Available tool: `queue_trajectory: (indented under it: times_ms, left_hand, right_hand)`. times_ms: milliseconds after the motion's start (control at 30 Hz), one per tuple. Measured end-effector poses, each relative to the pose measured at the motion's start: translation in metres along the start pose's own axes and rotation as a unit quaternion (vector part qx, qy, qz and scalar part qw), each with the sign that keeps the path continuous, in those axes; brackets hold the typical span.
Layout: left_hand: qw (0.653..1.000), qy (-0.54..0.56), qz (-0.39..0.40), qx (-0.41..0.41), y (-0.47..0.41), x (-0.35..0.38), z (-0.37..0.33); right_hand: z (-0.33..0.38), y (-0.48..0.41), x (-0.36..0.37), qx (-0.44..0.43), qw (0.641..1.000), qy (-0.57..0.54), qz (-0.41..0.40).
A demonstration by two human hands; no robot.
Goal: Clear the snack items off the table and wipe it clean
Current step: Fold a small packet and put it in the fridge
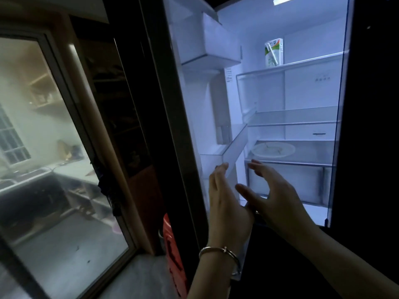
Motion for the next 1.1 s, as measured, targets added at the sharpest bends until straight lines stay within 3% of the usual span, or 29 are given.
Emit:
queue_trajectory:
  times_ms: [167,300,600,900,1100]
  left_hand:
    - [0.998,-0.041,-0.044,-0.014,0.041,-0.031,0.022]
    - [0.991,-0.028,-0.103,-0.079,0.072,-0.054,0.059]
    - [0.964,-0.011,-0.099,-0.246,0.079,-0.055,0.154]
    - [0.962,0.018,-0.067,-0.264,0.049,-0.052,0.193]
    - [0.965,-0.003,-0.097,-0.242,0.045,-0.052,0.200]
  right_hand:
    - [0.005,0.034,0.030,-0.001,0.999,-0.024,0.027]
    - [-0.002,0.057,0.060,0.007,0.998,-0.043,0.053]
    - [-0.028,0.067,0.111,0.043,0.989,-0.044,0.132]
    - [-0.047,0.033,0.148,0.078,0.978,-0.066,0.182]
    - [-0.041,0.024,0.157,0.065,0.976,-0.111,0.178]
Point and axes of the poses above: each hand's wrist, its own y-axis away from the middle knuckle, its own x-axis out of the palm, z = x × y, the point moved 10 cm from there along -y, towards the middle knuckle, and after that the axes turned 5 degrees about y, right-handed, at the moved point
